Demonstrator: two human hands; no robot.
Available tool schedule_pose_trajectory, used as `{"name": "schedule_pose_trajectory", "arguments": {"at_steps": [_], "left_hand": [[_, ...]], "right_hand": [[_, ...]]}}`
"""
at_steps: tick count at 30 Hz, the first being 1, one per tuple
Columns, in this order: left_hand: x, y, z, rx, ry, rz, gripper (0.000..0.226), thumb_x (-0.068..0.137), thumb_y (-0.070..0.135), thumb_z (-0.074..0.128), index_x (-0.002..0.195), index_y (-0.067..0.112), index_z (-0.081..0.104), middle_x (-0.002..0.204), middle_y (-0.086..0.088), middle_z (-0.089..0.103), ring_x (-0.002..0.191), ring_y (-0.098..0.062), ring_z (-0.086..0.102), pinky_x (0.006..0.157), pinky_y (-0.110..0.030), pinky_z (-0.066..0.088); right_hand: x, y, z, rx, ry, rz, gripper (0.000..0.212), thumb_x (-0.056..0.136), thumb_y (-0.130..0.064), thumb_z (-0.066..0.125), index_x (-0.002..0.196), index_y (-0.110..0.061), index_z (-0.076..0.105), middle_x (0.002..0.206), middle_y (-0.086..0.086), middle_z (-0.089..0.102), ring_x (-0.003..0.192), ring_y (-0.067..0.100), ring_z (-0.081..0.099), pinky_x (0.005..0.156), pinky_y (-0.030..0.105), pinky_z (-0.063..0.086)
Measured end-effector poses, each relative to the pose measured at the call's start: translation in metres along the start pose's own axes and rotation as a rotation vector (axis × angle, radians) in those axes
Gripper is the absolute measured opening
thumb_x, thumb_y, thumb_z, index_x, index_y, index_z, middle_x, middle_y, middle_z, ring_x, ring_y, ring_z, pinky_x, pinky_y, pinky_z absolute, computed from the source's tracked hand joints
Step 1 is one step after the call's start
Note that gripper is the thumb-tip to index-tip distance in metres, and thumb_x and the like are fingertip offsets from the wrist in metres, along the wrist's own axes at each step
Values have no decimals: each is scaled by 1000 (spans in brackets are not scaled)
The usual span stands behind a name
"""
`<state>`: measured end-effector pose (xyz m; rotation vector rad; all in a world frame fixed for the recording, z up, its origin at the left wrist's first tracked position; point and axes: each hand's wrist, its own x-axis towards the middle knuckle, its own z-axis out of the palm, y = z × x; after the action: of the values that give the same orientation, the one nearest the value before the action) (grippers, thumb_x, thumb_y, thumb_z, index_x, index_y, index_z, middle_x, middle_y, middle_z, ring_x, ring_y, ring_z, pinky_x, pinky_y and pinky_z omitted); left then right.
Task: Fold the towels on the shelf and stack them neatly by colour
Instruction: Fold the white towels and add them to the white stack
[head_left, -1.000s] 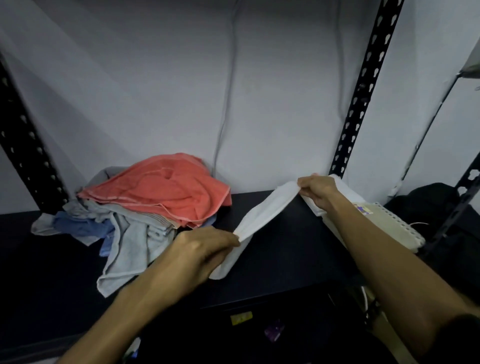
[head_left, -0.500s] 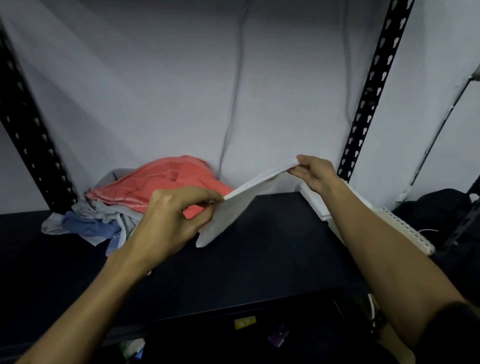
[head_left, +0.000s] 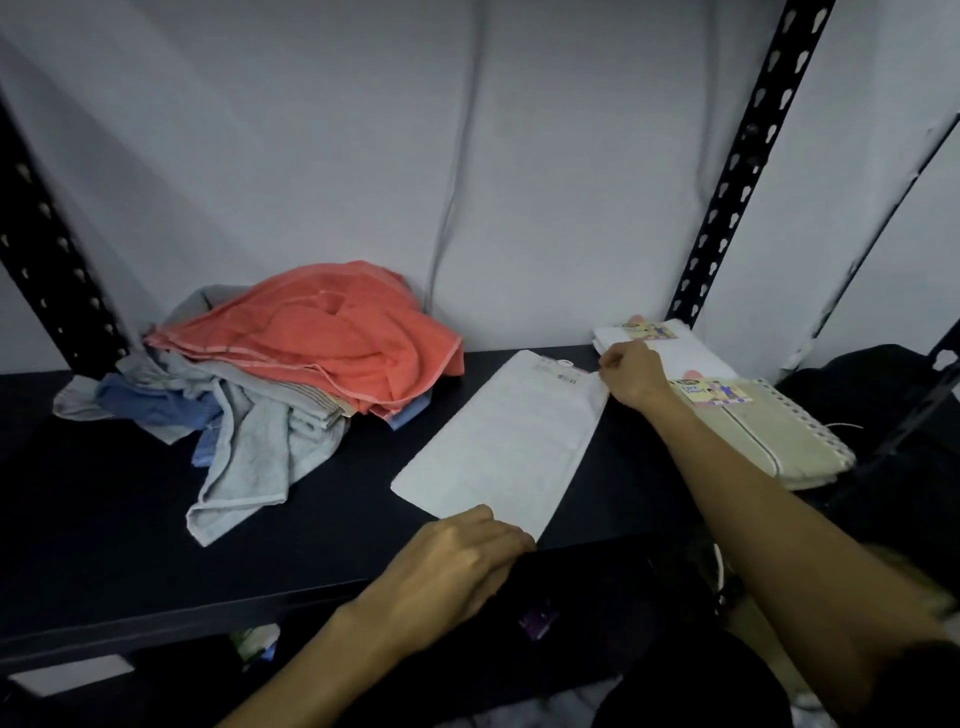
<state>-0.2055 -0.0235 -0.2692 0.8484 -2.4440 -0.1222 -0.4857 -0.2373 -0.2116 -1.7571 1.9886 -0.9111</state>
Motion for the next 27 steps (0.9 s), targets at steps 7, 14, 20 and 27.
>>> {"name": "schedule_pose_trajectory", "arguments": {"at_steps": [7,14,20,27], "left_hand": [[-2,4,-6,-242,275,-302,20,99,37,64,111,23,72,111,18,69,105,-5,61,86,-29,53],[3,-45,-24,159,-74,-632,60,95,61,53,142,24,50,147,7,49,133,-20,45,110,-38,35],[-7,-96,-80,98,-288,-641,54,90,41,72,140,31,56,154,2,46,137,-21,47,114,-35,35],[10,-58,-51,68,7,-440,22,85,35,70,107,32,75,110,7,67,100,-15,60,89,-38,50]], "right_hand": [[-65,8,9,-262,-284,-332,42,99,-31,58,138,-16,56,146,7,50,134,25,46,114,39,34],[-103,26,-3,-330,-185,-351,30,99,-33,58,125,-20,68,119,2,59,114,22,55,95,37,44],[-116,24,-38,-246,-304,-347,13,91,-13,70,101,-19,75,95,-10,60,80,2,54,76,8,41],[-138,23,-29,-171,-287,-493,11,86,-32,78,96,-28,76,93,-11,61,90,4,57,79,24,42]]}}
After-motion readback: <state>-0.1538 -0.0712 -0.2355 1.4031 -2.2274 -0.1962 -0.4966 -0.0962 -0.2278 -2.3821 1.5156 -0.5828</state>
